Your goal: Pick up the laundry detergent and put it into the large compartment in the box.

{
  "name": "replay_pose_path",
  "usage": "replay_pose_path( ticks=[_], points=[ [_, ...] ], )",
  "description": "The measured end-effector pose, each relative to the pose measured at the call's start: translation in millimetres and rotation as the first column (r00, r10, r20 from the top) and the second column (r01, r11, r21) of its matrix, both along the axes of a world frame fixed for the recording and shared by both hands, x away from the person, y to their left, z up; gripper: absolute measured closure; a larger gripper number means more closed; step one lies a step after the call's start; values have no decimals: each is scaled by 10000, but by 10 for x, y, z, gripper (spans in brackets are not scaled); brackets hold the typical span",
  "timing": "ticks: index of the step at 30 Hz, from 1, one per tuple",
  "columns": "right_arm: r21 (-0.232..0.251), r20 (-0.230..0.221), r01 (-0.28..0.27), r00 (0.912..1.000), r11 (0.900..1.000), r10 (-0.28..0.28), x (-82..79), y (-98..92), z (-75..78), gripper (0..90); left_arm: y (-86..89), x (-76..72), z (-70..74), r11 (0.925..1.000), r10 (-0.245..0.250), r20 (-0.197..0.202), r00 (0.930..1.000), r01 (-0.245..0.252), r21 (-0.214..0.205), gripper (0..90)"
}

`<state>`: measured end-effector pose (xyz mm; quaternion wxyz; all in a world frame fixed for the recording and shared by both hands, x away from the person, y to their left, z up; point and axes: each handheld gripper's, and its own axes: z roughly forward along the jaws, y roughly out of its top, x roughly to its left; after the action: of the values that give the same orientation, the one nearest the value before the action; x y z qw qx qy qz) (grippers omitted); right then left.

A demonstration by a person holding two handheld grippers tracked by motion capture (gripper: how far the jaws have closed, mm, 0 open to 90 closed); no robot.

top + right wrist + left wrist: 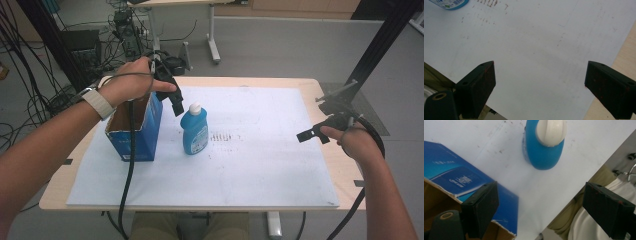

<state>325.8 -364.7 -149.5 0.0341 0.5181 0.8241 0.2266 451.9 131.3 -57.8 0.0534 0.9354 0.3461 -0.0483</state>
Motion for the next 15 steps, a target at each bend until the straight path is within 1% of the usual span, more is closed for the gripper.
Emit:
replay_pose_path(
  ticks=[1,3,4,5,9,10,12,15],
  points=[
    [7,1,-7,10000,10000,7,1,-4,-2,99,-26,13,6,9998,202,-50,9998,-202,-3,148],
    [18,3,2,10000,10000,-2,0,-12,-8,99,-73,17,8,9996,288,-46,9996,-288,60,147],
    [32,10,8,10000,10000,-8,-2,-18,-13,99,-114,7,10,9995,269,58,9996,-270,151,145],
    [32,10,8,10000,10000,-8,-2,-18,-13,99,-114,7,10,9995,269,58,9996,-270,151,128],
    [53,-6,34,10000,10000,-34,-1,-37,-37,99,-275,-27,9,9976,483,360,9982,-500,471,125],
    [69,-13,24,10000,10000,-23,1,-42,-41,99,-275,-27,9,9976,483,360,9982,-500,471,124],
    [74,1,13,10000,10000,-13,-1,-44,-45,99,-356,-56,7,9959,652,556,9963,-684,588,122],
    [101,12,16,10000,9999,-16,-4,-51,-51,99,-454,-63,-9,9929,847,696,9940,-900,772,114]
  ],
)
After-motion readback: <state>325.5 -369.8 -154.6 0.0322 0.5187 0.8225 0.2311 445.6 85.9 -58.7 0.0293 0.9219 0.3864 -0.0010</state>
